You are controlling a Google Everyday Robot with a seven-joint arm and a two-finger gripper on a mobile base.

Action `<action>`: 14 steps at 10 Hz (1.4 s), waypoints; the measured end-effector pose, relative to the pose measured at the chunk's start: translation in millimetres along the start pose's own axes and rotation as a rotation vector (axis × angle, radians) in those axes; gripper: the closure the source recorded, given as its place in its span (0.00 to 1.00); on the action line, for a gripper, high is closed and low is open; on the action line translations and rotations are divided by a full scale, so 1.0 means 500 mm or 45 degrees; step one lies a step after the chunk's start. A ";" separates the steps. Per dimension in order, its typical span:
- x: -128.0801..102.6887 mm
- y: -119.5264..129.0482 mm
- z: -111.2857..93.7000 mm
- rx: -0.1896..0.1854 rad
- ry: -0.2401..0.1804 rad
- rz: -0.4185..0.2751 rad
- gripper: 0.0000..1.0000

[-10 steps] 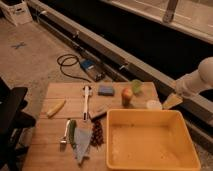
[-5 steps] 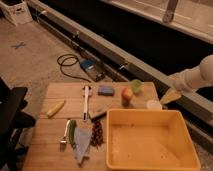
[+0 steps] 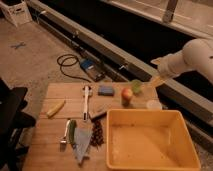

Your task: Wipe table surface with sponge

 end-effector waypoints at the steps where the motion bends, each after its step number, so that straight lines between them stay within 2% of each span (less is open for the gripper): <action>1: 0.006 -0.001 -0.002 0.004 0.007 0.003 0.20; 6: 0.011 -0.004 0.005 0.010 0.017 0.006 0.20; 7: 0.007 -0.010 0.029 0.009 0.029 -0.024 0.20; 9: -0.034 -0.008 0.080 -0.005 0.020 -0.109 0.20; 12: -0.140 0.017 0.197 -0.059 -0.018 -0.224 0.20; 13: -0.154 0.022 0.225 -0.071 -0.021 -0.245 0.20; 14: -0.176 0.035 0.289 -0.094 -0.024 -0.283 0.20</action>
